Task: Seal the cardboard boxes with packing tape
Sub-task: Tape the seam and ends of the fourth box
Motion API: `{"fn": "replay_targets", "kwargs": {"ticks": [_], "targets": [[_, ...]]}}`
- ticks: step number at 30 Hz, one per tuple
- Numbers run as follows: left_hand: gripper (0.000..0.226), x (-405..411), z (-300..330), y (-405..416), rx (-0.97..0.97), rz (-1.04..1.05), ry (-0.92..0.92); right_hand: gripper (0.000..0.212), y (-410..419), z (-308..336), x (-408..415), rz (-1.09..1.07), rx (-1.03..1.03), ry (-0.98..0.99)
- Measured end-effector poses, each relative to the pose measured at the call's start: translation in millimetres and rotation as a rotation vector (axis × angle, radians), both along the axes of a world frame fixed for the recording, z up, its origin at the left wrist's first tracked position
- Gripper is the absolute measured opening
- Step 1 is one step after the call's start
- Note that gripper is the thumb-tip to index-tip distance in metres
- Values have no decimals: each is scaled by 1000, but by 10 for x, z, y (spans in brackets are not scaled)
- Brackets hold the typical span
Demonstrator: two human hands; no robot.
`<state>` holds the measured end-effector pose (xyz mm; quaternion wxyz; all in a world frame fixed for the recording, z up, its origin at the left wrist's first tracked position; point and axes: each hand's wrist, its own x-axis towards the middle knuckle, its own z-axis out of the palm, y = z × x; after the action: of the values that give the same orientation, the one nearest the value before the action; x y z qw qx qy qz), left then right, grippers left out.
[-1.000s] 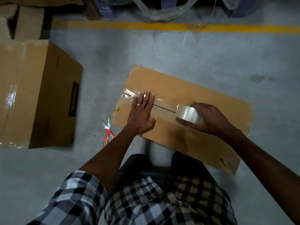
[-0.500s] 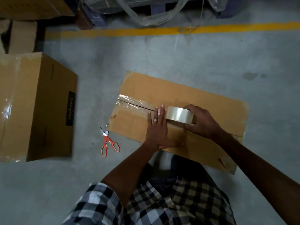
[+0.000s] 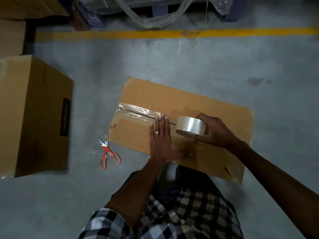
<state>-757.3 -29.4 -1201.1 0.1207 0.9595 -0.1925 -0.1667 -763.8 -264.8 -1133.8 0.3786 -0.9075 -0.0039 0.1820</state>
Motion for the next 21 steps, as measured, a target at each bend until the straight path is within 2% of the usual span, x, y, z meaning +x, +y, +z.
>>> {"fn": "replay_targets", "kwargs": {"ticks": [12,17,21], "targets": [[167,32,116,17,19,49,65,54,-546,171,-371,147,-286,-73],[165,18,147,26,23,15,72,52,-615,213,-478,97,-348,-66],[166,55,182,-31,78,8,105,59,-718,121,-583,-65,-320,-35]]}}
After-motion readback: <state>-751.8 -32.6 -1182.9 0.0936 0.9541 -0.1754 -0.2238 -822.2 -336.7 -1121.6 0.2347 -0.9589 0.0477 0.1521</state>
